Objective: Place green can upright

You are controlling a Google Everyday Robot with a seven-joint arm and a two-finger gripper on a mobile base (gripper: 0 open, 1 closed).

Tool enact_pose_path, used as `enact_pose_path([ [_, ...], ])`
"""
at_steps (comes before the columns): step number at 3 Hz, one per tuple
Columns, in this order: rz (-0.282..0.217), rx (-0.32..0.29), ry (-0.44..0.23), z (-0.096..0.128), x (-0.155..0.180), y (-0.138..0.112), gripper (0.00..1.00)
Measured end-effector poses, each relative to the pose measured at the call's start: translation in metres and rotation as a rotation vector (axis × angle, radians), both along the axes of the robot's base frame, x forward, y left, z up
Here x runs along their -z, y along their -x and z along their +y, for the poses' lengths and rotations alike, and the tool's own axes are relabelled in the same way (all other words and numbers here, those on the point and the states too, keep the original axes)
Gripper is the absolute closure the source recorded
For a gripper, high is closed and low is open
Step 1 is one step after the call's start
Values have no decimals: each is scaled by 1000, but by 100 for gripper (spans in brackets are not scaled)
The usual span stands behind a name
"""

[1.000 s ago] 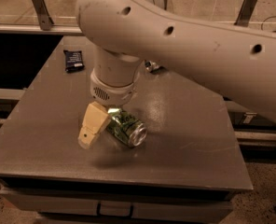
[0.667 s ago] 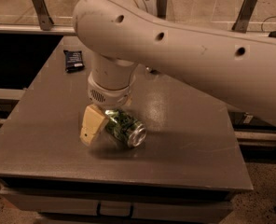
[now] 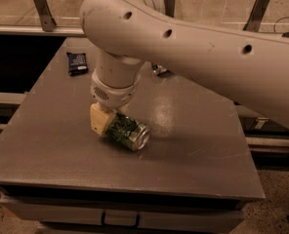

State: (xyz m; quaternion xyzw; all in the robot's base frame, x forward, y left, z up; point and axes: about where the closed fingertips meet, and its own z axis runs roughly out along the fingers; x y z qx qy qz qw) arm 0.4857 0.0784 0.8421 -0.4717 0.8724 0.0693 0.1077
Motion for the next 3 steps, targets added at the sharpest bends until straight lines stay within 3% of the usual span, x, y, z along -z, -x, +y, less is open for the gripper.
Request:
enact_pose_path([
  [1,-40,-59,-127,15,-28,-14,87],
  [2,-100,-160,-369,38,-84,-32,100],
  [3,-155,-244,-623,45,-141,-39,100],
])
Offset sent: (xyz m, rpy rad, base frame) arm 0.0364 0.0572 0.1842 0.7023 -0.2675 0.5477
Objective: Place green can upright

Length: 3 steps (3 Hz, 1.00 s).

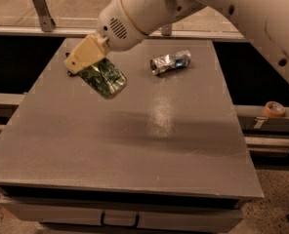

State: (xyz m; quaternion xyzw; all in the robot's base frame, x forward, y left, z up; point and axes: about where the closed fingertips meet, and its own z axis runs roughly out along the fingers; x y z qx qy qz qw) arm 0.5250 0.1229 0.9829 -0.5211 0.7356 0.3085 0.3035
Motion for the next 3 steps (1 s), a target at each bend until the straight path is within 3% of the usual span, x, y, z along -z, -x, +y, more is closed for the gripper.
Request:
enact_pose_path([
  [1,-43,-87,-229,-13,-32,3,100],
  [2,-114,-149,-369,-44,-34,10,100],
  [3,-198,-182,-377,-52,-36,12,100],
])
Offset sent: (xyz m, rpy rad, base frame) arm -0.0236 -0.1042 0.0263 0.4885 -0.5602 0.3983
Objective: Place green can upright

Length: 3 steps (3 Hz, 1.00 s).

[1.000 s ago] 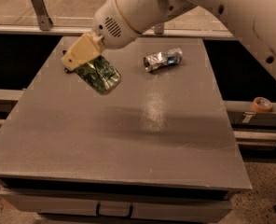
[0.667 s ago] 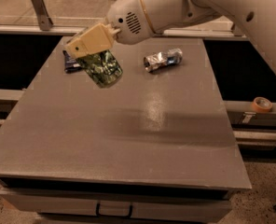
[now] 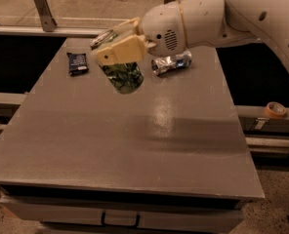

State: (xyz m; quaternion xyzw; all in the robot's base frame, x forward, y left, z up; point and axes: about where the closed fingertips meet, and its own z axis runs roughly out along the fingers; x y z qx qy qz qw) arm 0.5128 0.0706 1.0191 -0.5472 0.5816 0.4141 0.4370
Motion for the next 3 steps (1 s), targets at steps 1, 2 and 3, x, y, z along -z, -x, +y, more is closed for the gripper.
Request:
enact_pose_path([
  [1,0,0,-55,4,13,4,100],
  [2,-46,25,-127,-14,32,14,100],
  [3,-122,34,-174,-36,43,22,100],
])
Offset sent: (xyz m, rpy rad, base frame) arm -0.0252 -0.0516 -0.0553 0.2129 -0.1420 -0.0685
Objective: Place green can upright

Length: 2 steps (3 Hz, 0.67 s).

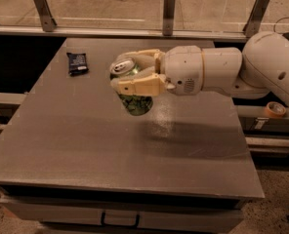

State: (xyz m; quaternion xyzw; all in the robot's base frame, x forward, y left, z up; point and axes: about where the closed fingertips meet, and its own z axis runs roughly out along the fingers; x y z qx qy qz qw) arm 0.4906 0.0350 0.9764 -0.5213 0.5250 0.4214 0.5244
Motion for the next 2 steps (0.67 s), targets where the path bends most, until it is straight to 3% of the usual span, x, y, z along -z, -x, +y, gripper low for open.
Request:
enact_pose_path([
  [1,-41,5,-42,-18,13,3,100],
  [2,-35,17,-100,-28,28,5,83],
])
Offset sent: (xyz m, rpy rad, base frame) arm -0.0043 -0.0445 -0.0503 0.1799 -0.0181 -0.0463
